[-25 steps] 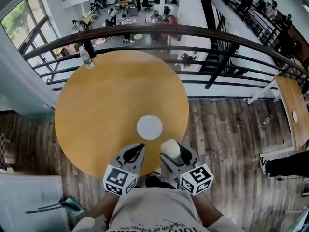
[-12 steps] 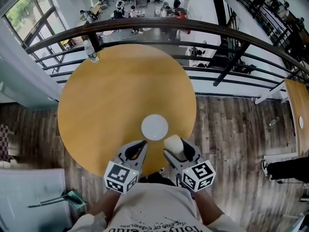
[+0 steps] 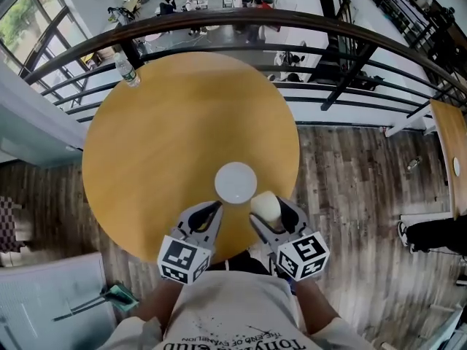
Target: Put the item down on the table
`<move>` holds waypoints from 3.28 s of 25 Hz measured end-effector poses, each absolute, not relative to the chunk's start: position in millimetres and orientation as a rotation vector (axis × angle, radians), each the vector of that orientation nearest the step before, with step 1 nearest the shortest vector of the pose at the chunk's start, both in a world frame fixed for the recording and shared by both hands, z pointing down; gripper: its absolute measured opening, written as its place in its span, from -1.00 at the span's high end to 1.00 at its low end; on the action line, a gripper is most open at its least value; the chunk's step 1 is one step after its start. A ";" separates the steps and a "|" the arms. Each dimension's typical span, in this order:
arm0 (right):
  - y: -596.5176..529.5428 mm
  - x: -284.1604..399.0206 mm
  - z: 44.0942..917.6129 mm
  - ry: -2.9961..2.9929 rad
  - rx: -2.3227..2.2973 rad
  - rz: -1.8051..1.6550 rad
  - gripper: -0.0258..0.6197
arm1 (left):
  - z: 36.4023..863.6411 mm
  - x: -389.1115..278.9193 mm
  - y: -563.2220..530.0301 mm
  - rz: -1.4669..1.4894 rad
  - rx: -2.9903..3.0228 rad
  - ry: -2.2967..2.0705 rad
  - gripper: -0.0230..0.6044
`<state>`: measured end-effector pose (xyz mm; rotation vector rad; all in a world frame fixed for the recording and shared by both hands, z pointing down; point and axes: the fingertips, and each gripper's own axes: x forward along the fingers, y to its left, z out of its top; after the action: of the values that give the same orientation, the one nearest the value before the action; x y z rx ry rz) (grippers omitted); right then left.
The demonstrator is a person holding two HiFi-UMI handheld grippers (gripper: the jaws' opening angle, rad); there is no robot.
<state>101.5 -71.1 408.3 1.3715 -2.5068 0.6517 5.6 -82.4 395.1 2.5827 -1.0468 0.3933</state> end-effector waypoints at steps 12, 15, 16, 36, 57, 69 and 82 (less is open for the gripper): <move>-101.2 96.8 440.1 -2.433 1.357 0.653 -0.06 | 430.1 7.2 -106.6 0.461 2.602 -0.974 0.84; -110.1 96.1 447.2 -2.420 1.350 0.660 -0.05 | 435.9 6.5 -114.9 0.467 2.597 -0.975 0.84; -113.2 95.9 449.5 -2.416 1.347 0.661 -0.05 | 437.9 6.3 -117.5 0.471 2.594 -0.977 0.84; -152.2 76.5 524.8 -2.331 1.256 0.701 -0.05 | 491.3 2.5 -143.9 0.519 2.562 -0.917 0.84; -181.9 60.5 595.6 -2.243 1.180 0.716 -0.05 | 525.8 -3.1 -164.6 0.549 2.529 -0.903 0.84; -188.8 50.5 627.0 -2.162 1.109 0.684 -0.05 | 539.5 -8.5 -165.5 0.562 2.494 -0.900 0.84; -193.8 46.4 651.9 -2.103 1.062 0.691 -0.05 | 546.8 -14.9 -168.0 0.561 2.472 -0.914 0.84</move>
<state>46.4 -193.8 651.9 1.0617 -2.1034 0.6911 -14.9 -168.0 546.8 2.4718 -0.9142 0.5608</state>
